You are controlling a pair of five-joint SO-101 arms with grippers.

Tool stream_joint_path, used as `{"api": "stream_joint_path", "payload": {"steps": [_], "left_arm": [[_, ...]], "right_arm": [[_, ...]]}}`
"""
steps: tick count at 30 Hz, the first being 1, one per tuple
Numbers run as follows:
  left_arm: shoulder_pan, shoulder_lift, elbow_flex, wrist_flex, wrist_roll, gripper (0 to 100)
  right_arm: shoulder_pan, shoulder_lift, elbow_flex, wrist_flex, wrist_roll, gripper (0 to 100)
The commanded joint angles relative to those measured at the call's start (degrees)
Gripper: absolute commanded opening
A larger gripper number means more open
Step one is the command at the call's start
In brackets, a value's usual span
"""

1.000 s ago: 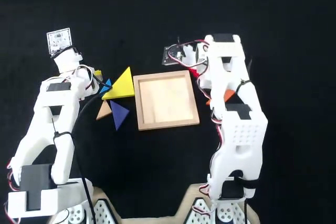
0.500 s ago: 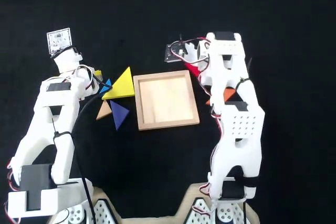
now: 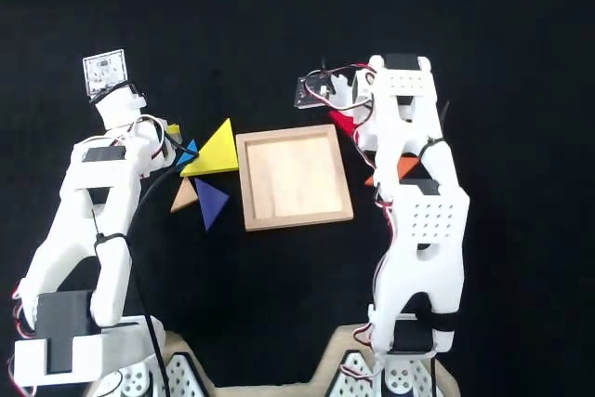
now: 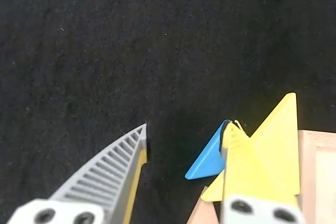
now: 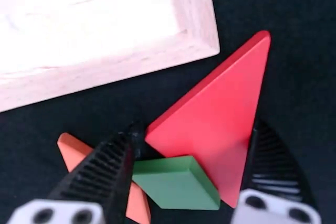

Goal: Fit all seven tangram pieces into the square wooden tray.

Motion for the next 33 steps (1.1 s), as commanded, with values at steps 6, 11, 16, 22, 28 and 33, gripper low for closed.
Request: {"api": "stream_joint_path", "payload": {"steps": [6,11,16,22,28,33], "left_arm": [[-0.4,-1.76,-0.66,-2.29,-0.09,23],[-0.4,-1.76,-0.66,-2.29,-0.09,23],[-0.4,-1.76,-0.66,-2.29,-0.09,23],[-0.4,-1.76,-0.66,-2.29,-0.09,23],[-0.4,-1.76,-0.66,-2.29,-0.09,23],[-0.4,-1.76,-0.66,-2.29,-0.09,23]], "right_arm": [[2.02,-0.31,-2.51,-2.64,0.26,0.6],[2.11,-0.31,-2.59,-3.08,0.26,1.1],[1.76,-0.75,-4.26,-2.64,0.09,1.1],[1.76,-0.66,-11.38,-0.44,-5.36,1.1],[1.49,-0.31,-16.92,6.86,-5.27,1.2],[1.85,-0.31,-17.01,6.68,-5.27,1.2]]}}
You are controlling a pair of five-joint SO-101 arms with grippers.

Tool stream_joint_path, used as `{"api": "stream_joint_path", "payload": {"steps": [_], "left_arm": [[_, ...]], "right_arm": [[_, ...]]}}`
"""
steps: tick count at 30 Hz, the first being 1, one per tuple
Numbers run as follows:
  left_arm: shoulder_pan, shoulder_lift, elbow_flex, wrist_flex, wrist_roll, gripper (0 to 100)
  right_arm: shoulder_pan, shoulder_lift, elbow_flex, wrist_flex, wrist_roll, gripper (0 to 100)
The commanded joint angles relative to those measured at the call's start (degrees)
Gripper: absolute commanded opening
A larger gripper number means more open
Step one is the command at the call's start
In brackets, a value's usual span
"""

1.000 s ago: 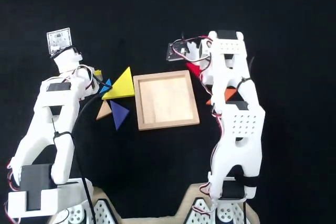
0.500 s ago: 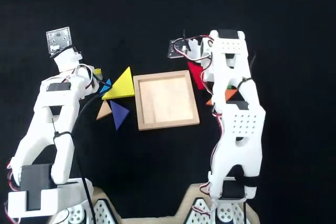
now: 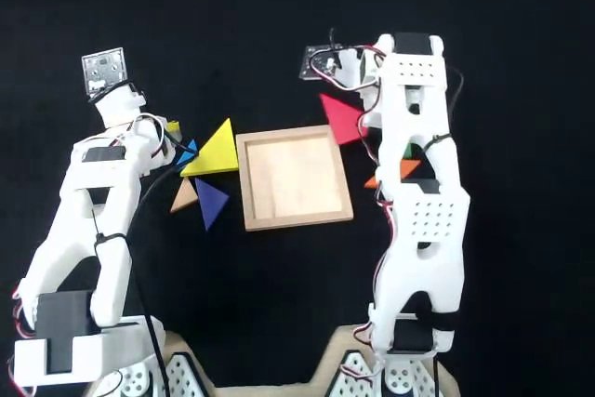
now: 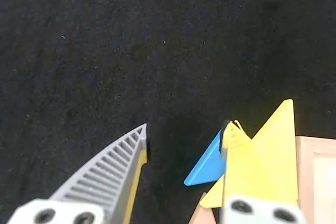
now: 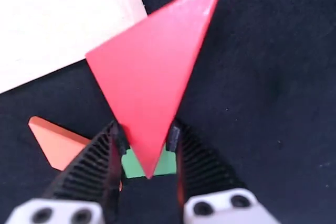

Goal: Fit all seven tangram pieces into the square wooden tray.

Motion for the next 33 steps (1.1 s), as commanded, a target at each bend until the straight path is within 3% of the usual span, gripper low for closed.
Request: {"api": "stream_joint_path", "payload": {"steps": [1,5,13,20,27,33], "left_arm": [[-0.4,-1.76,-0.66,-0.88,-0.09,23],[-0.4,-1.76,-0.66,-0.88,-0.09,23],[-0.4,-1.76,-0.66,-0.88,-0.09,23],[-0.4,-1.76,-0.66,-0.88,-0.09,23],[-0.4,-1.76,-0.66,-0.88,-0.09,23],[-0.48,-1.76,-0.75,-0.88,-0.09,23]], "right_arm": [[1.41,-0.48,-2.86,0.35,-0.7,1.4],[1.32,1.54,-2.15,-0.7,-0.88,2.7],[3.96,3.12,-2.33,-1.05,-0.97,26.0],[0.35,1.8,-5.58,4.84,-1.23,26.5],[-4.92,1.27,-5.93,4.4,-8.26,26.6],[-5.1,1.45,-5.41,3.69,-8.97,26.6]]}}
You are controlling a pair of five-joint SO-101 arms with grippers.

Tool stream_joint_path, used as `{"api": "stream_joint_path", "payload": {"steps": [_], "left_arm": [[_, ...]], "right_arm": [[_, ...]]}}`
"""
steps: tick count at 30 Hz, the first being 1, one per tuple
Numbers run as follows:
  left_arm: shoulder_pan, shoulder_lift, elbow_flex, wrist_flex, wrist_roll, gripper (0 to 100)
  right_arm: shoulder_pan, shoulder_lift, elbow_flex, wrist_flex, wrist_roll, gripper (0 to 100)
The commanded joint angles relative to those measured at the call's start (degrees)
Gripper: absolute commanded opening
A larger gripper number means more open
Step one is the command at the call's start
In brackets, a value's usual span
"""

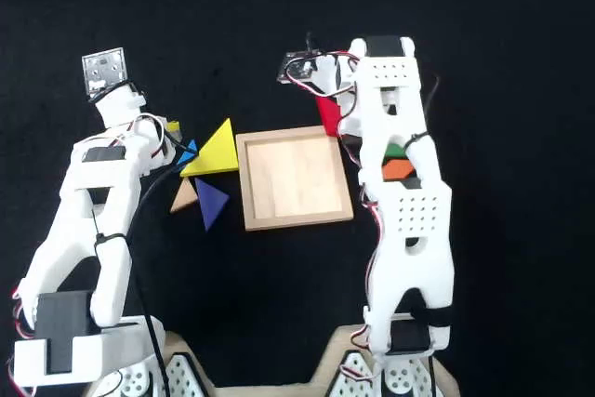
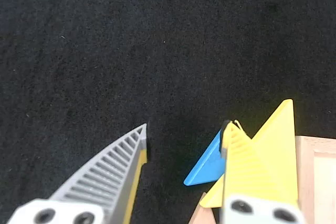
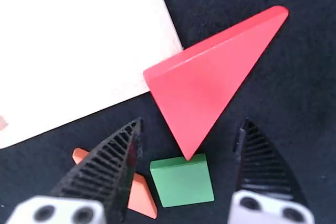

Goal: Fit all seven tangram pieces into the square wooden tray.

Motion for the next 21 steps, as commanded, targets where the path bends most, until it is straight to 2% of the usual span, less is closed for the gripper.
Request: {"api": "stream_joint_path", "payload": {"steps": [1,7,21], "left_arm": [[-0.48,-1.76,-0.75,-0.88,-0.09,23],[-0.48,-1.76,-0.66,-0.62,-0.09,23],[-0.4,-1.76,-0.75,-0.97,-0.09,23]], "right_arm": [[-0.62,-2.33,-2.33,-1.76,-1.05,26.6],[-0.97,1.71,1.01,-11.87,-3.34,26.6],[-2.2,4.09,2.15,-13.1,-3.52,26.6]]}}
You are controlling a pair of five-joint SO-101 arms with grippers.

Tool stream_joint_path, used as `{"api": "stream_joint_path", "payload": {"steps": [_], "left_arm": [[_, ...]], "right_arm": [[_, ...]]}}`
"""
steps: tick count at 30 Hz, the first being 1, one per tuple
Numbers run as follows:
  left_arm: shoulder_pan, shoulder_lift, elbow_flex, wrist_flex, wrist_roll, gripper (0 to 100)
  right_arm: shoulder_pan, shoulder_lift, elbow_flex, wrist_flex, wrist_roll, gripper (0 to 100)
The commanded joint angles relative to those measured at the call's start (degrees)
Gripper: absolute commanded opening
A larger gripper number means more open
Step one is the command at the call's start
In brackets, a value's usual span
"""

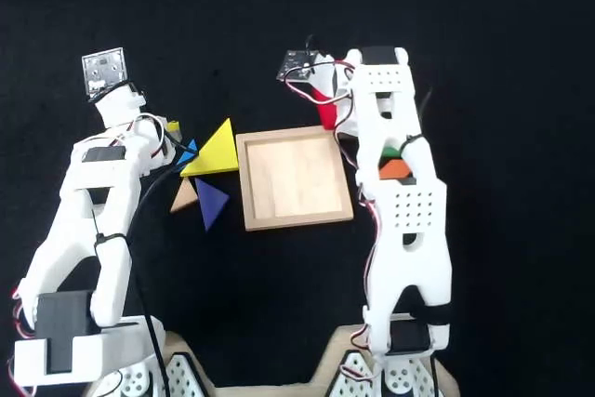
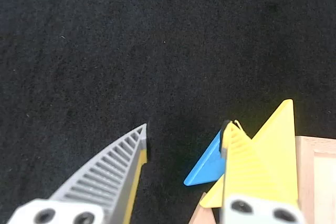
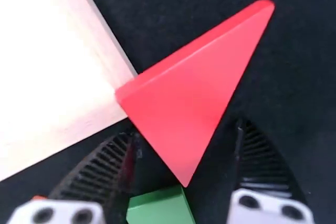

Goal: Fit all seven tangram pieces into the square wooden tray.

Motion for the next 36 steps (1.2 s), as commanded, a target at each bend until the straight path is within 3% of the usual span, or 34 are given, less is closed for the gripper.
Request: {"api": "stream_joint_path", "payload": {"steps": [1,9,15,22,29,36], "left_arm": [[-0.4,-1.76,-0.75,-0.97,-0.09,23],[-0.4,-1.76,-0.75,-0.97,-0.09,23],[-0.4,-1.76,-0.75,-0.97,-0.09,23],[-0.4,-1.76,-0.75,-0.97,-0.09,23],[-0.4,-1.76,-0.75,-0.97,-0.09,23],[-0.4,-1.76,-0.75,-0.97,-0.09,23]], "right_arm": [[-1.67,-0.04,0.4,-2.99,-0.53,26.6],[-1.76,0.13,4.88,-9.49,-0.35,25.9],[-1.58,-0.31,4.7,-10.2,-0.26,11.2],[-1.23,-0.31,1.89,-9.58,-0.09,7.7],[-1.05,-0.22,-4.97,-4.84,-0.18,1.0],[0.7,-0.04,-15.52,4.22,-0.44,1.1]]}}
